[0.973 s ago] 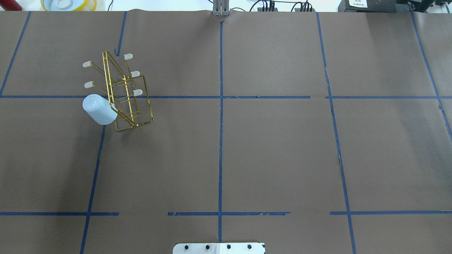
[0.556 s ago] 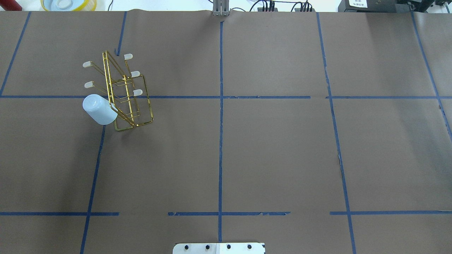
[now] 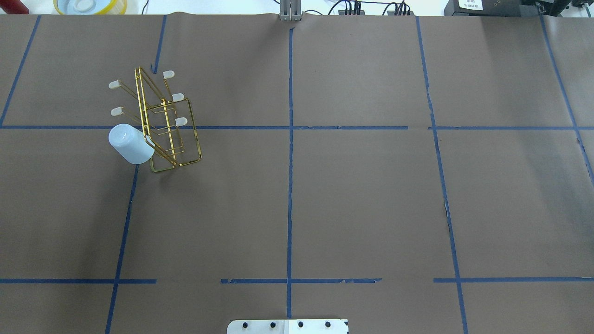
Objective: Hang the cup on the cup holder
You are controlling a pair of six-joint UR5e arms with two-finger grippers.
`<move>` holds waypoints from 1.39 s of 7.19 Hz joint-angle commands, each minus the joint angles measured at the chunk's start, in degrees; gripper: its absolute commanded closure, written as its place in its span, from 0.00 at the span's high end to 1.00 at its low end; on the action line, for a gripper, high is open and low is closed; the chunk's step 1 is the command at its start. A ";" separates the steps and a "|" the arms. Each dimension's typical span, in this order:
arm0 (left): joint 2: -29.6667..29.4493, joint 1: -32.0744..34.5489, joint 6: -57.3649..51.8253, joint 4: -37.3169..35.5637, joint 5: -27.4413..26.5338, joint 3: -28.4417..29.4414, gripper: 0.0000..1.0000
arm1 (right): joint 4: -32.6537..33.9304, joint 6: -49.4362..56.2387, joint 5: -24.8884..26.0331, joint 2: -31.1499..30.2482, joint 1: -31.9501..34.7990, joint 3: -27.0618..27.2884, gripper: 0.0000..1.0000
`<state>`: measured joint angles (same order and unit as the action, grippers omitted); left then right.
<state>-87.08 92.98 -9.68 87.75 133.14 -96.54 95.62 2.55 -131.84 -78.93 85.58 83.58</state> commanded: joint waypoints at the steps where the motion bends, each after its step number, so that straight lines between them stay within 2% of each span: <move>1: 0.07 0.01 0.71 -0.21 1.41 0.13 1.00 | 0.00 0.00 0.00 0.00 0.02 0.00 1.00; 2: 0.25 0.01 0.80 -0.03 3.25 0.04 1.00 | 0.00 0.00 0.00 0.00 0.02 0.00 1.00; 5: 0.95 0.01 0.71 0.05 2.56 1.87 1.00 | 0.00 0.00 0.00 0.00 0.02 0.00 1.00; 7: 0.86 0.18 0.71 0.32 -0.76 1.54 1.00 | 0.00 0.00 0.00 0.00 0.02 0.00 1.00; 10: 0.95 0.18 0.71 0.41 -0.69 1.36 1.00 | 0.00 0.00 0.00 0.00 0.02 0.00 1.00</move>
<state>-86.14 93.16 -8.96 88.12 132.52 -95.14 95.62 2.55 -131.84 -78.93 85.60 83.58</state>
